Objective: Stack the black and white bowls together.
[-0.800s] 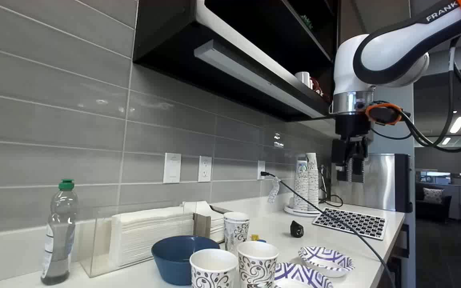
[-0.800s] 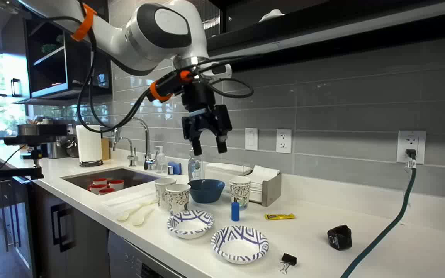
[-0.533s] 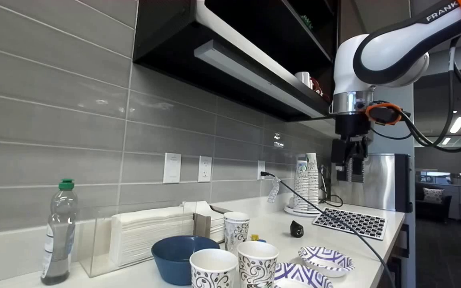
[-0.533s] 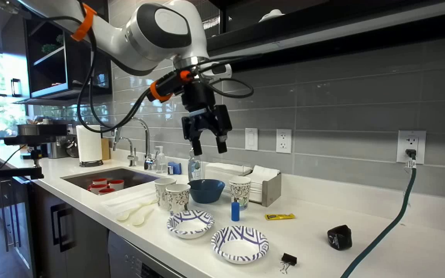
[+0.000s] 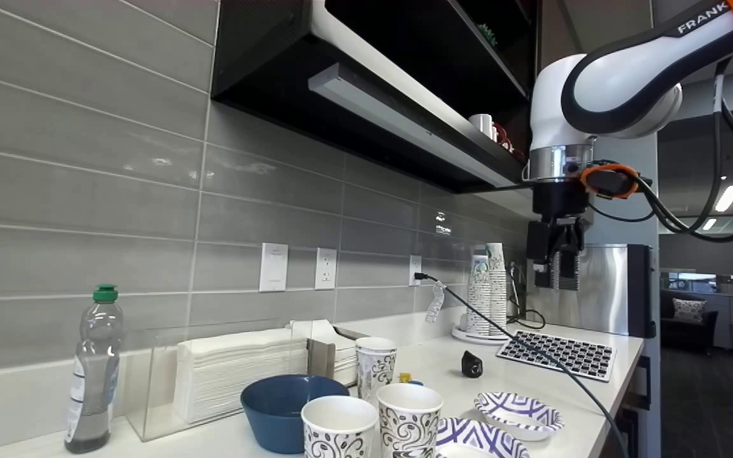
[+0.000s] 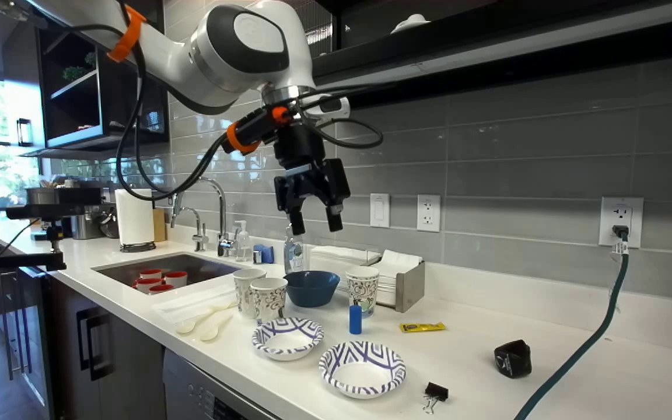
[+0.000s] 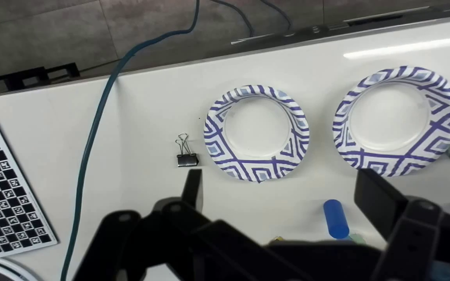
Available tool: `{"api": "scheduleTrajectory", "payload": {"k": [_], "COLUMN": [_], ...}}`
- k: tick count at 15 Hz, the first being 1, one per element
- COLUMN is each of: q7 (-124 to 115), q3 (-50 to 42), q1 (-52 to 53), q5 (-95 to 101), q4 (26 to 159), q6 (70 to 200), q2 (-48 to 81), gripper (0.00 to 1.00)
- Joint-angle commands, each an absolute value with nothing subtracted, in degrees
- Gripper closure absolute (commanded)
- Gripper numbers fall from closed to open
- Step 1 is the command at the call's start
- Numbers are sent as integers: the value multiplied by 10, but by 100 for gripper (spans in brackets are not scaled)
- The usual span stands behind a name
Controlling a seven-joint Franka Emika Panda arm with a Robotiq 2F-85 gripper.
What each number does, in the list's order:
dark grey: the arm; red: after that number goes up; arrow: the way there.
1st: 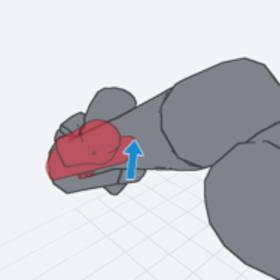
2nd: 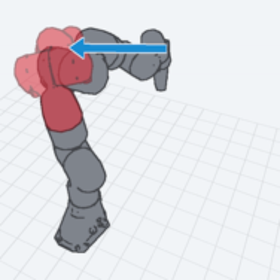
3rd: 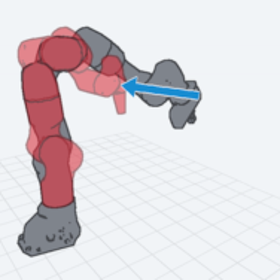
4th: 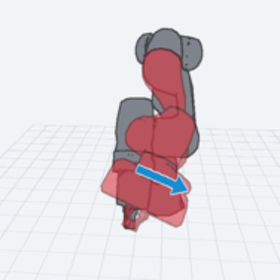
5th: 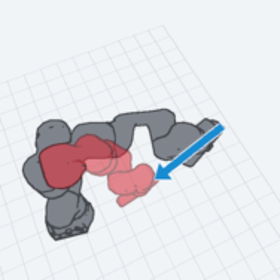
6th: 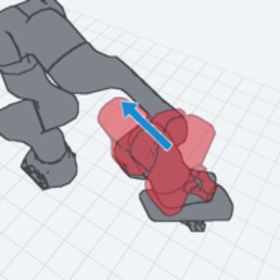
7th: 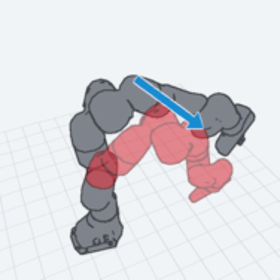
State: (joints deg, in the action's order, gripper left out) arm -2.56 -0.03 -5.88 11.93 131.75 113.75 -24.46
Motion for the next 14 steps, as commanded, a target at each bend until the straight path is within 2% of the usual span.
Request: {"api": "scheduleTrajectory", "payload": {"k": [1, 5, 9, 10, 14], "q7": [-41, -55, -73, -54, -66], "q3": [15, 38, 63, 43, 51], "q1": [-43, -31, -17, -15, -7], "q5": [125, 131, 163, 142, 152], "q4": [1287, 1229, 1121, 1192, 1140], "q6": [1104, 1025, 894, 953, 912], "q2": [-216, -168, -108, -153, -120], "gripper": [0, 0, 0, 0, 0]}}
